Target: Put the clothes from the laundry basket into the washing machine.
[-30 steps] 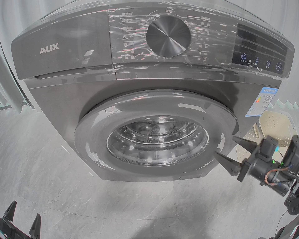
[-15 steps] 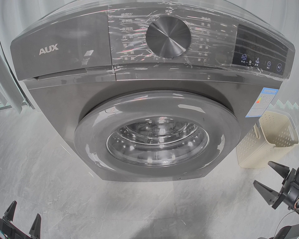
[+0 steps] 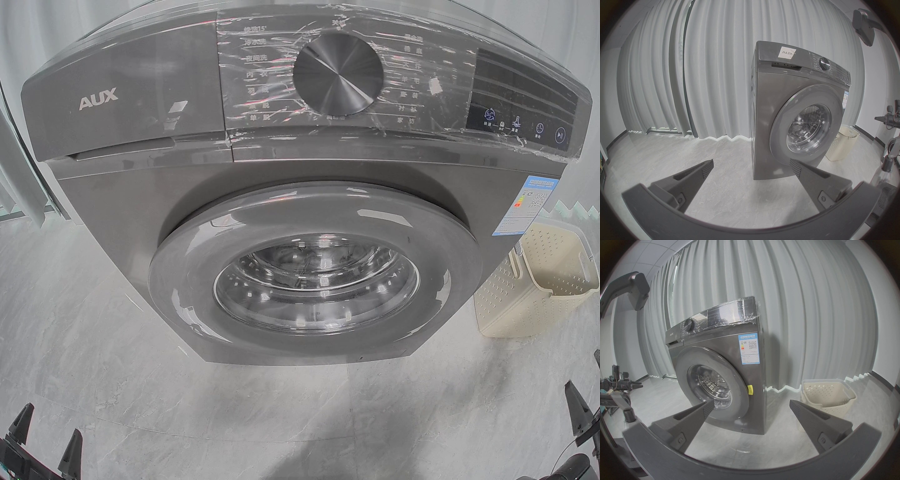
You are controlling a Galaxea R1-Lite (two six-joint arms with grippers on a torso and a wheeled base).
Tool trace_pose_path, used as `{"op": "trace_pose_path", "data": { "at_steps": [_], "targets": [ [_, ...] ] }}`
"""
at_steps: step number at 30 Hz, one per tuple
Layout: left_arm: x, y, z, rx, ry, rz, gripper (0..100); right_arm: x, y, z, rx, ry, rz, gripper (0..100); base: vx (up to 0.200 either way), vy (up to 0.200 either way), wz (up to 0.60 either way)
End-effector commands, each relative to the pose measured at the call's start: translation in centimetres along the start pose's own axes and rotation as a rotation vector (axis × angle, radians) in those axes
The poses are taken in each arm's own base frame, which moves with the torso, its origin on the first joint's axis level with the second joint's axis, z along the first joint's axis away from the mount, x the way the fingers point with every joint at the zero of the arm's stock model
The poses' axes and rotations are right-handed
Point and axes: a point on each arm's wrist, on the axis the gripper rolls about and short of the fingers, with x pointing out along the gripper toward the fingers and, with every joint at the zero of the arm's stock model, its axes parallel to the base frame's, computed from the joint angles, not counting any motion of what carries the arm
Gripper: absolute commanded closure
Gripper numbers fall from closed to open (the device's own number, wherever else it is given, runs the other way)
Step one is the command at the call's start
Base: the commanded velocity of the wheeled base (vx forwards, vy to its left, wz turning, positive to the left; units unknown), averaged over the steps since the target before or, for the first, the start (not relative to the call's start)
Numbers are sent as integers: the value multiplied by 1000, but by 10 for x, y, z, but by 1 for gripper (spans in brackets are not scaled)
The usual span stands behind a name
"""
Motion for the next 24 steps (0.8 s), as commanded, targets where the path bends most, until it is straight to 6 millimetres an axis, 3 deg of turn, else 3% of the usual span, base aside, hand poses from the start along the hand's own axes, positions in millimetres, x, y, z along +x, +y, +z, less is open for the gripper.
{"op": "trace_pose_path", "data": {
  "at_steps": [1,3,10,24],
  "targets": [
    [0,0,-5,-3,0,-1,0,-22,4,-21,-22,-72,-72,0,0,0,0],
    [0,0,-5,-3,0,-1,0,-24,4,-33,1,15,-106,0,0,0,0],
    [0,0,-4,-9,-1,2,0,-25,1,-44,-10,132,-218,0,0,0,0],
    [0,0,-5,-3,0,2,0,-25,2,-43,-18,119,-205,0,0,0,0]
  ]
}}
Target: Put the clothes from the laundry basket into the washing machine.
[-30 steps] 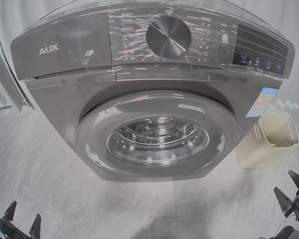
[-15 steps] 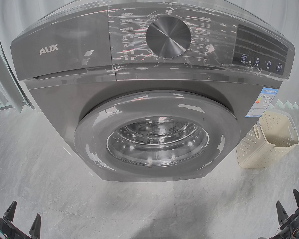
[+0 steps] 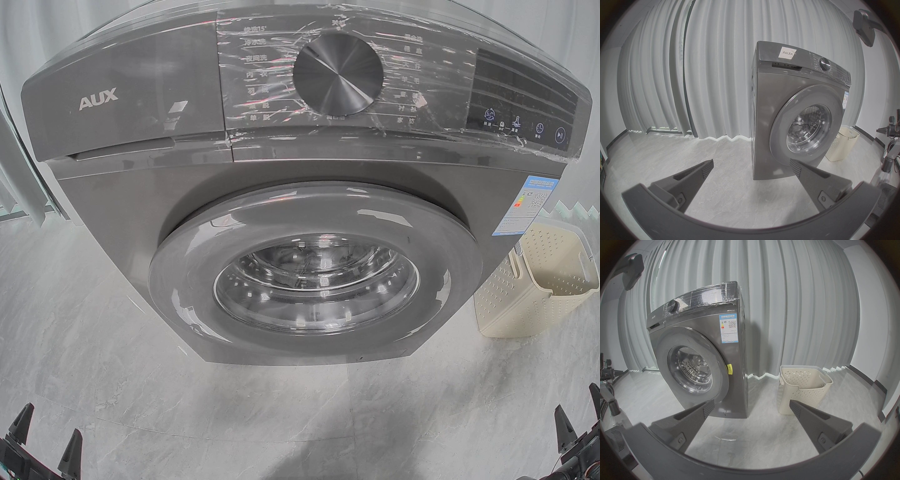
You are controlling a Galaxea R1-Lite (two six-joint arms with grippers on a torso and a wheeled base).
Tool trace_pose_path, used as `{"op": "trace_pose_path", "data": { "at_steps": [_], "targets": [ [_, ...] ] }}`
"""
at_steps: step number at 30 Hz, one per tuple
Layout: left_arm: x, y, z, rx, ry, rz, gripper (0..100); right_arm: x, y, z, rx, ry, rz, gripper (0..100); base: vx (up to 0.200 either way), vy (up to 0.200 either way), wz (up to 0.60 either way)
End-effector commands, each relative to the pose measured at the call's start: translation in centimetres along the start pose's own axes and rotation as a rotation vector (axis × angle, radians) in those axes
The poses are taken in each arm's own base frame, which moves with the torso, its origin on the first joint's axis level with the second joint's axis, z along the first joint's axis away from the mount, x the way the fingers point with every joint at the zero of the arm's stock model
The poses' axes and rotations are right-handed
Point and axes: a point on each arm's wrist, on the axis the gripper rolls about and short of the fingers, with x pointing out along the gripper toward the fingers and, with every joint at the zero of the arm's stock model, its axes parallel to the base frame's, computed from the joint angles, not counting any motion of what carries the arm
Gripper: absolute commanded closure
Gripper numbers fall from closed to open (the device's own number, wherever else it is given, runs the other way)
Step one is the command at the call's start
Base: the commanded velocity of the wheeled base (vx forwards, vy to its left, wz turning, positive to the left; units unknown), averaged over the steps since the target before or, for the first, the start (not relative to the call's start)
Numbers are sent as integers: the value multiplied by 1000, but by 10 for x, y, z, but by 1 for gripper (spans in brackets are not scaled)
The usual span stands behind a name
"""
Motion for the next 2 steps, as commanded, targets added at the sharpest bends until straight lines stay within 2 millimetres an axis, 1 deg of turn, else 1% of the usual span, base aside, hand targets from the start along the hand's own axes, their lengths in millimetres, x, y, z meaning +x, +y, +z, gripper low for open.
{"op": "trace_pose_path", "data": {
  "at_steps": [1,2],
  "targets": [
    [0,0,-5,0,1,0,0,0,0,-5,-5,2,6,0,0,0,0],
    [0,0,-5,0,1,0,0,0,0,-5,-5,2,6,0,0,0,0]
  ]
}}
